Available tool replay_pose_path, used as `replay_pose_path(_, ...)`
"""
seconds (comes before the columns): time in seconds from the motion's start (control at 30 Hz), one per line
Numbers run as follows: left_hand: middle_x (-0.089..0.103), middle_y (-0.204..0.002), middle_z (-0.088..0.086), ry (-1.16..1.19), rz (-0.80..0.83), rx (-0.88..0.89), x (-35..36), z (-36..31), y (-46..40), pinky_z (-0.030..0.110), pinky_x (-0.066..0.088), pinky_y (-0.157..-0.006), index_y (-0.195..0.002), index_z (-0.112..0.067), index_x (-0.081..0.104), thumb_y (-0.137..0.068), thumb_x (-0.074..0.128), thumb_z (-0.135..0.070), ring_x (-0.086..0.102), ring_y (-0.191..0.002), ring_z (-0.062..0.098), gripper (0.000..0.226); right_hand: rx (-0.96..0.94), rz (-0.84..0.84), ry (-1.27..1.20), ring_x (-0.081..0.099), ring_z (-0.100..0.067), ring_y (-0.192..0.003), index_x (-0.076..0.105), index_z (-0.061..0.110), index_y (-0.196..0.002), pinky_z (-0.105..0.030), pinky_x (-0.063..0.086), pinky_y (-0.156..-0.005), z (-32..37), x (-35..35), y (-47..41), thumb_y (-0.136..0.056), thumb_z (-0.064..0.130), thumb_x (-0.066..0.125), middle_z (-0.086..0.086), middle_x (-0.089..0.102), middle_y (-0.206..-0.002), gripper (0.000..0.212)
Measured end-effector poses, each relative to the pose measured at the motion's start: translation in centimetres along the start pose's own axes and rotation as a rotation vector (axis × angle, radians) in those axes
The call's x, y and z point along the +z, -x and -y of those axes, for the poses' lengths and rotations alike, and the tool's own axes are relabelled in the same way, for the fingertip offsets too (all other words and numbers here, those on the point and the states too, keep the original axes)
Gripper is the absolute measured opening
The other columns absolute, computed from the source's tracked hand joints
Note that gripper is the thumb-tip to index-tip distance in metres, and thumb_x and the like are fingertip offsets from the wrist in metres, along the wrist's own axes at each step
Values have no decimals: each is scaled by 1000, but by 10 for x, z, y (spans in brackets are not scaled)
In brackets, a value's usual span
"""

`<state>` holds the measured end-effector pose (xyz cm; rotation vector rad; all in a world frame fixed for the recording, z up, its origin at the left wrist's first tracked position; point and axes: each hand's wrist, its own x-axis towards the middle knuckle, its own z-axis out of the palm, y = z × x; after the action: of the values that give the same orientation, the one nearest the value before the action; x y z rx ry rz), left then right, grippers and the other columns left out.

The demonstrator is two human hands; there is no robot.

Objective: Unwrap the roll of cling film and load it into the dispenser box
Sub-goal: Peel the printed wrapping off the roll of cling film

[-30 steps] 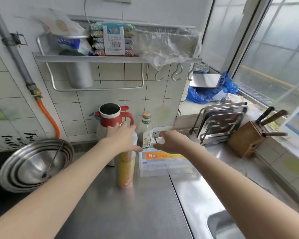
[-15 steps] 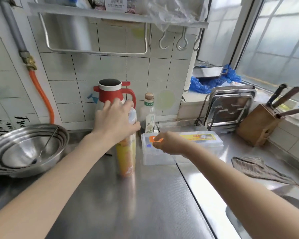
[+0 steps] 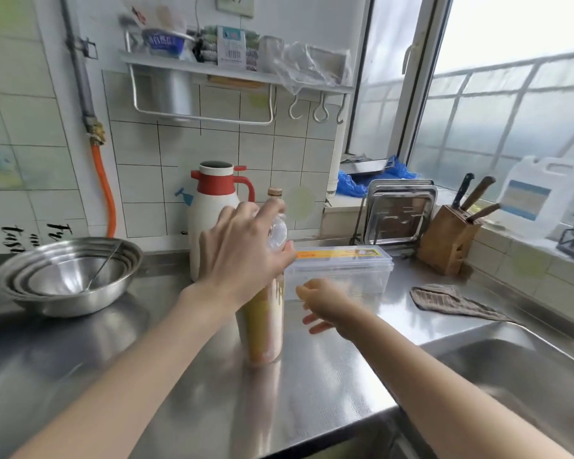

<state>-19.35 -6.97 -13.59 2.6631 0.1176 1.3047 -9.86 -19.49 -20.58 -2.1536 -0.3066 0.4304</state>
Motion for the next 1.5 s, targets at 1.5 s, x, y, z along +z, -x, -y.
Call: replay_pose_path(1.5,63,-102,23,562,108,-1269,163,79,112,43,48,-86,-85,2,65,-89,40,-56,58,-94,37,63,35,-345,-491,59,-16,-69,58,-7,-114,-11,52,-53,-132,-38,-20,-85,-8,54,-16,62,-91,28)
